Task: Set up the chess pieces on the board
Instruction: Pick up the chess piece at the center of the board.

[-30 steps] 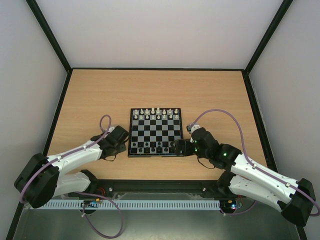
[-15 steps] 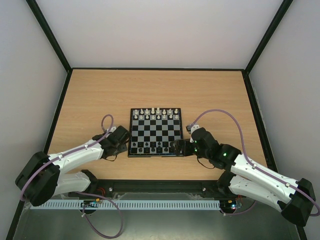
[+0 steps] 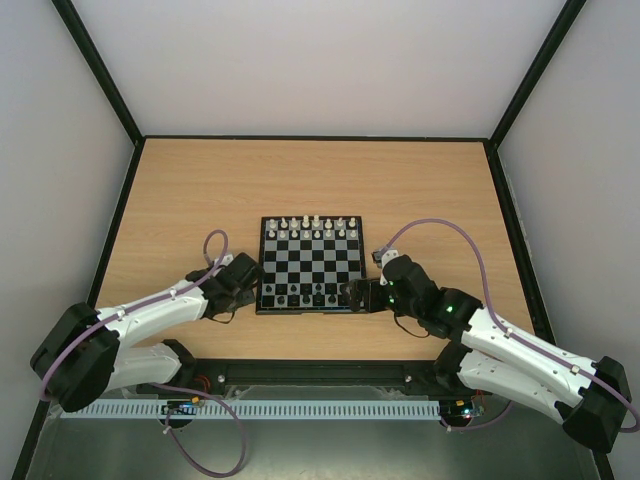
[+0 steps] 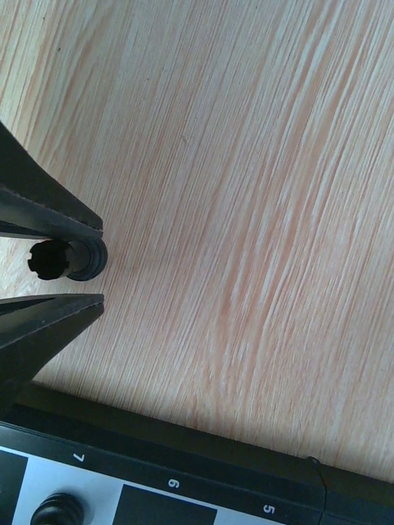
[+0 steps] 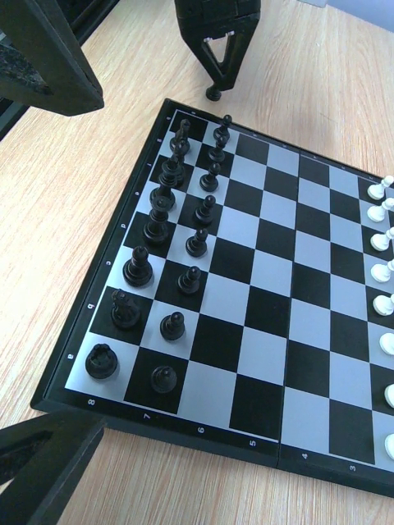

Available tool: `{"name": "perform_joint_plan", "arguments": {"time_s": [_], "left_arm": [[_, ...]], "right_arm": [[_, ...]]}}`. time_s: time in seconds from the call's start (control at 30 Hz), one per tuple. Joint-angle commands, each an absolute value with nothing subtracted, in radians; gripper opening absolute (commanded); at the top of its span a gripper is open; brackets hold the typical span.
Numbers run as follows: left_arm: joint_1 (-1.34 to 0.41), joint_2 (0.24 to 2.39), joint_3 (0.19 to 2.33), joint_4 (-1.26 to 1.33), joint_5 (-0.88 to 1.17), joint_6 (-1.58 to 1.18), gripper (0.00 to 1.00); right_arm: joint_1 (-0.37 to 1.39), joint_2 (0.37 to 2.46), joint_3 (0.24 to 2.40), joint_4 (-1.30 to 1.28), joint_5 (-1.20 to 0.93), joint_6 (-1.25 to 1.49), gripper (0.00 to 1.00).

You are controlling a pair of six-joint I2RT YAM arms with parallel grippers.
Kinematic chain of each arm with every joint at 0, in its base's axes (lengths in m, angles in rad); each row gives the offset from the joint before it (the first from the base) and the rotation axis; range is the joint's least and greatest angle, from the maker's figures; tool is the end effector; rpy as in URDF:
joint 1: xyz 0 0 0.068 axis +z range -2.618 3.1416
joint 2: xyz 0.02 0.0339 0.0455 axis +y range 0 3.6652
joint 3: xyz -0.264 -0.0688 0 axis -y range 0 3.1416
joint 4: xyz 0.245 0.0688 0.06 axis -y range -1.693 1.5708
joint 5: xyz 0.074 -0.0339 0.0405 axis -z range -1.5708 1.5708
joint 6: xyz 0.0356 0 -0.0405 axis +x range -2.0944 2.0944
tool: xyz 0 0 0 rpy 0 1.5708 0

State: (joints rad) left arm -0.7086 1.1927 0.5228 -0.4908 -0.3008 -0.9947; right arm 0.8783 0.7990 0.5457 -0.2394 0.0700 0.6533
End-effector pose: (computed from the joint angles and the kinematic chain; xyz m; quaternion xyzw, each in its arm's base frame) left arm 0.1549 -0.1188 0.1547 -0.1682 0.9538 -0.0548 0.2430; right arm 0.1198 0.1405 0.2476 -0.0784 0.8543 0.3339 0.3906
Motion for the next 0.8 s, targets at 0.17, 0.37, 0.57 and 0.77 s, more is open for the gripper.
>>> {"name": "perform_joint_plan", "arguments": {"time_s": [0.17, 0.37, 0.57, 0.77], "left_arm": [[-0.721, 1.183, 0.533, -0.529, -0.324, -1.008, 0.19], [-0.727, 1.178, 0.532, -0.530, -0.325, -1.013, 0.13], [-0.737, 1.173, 0.538, -0.542, -0.325, -1.017, 0.11], [-0.780, 1.165, 0.589, -0.598, -0.338, -1.023, 0.11]], "right_arm": [[0.877, 0.799, 0.536, -0.234, 0.061, 0.639, 0.99], [0.877, 0.799, 0.535, -0.236, 0.061, 0.639, 0.99], [0.877, 0.798, 0.536, -0.238, 0.063, 0.638, 0.99], [0.877, 0.799, 0.536, -0.239, 0.066, 0.638, 0.99]]}}
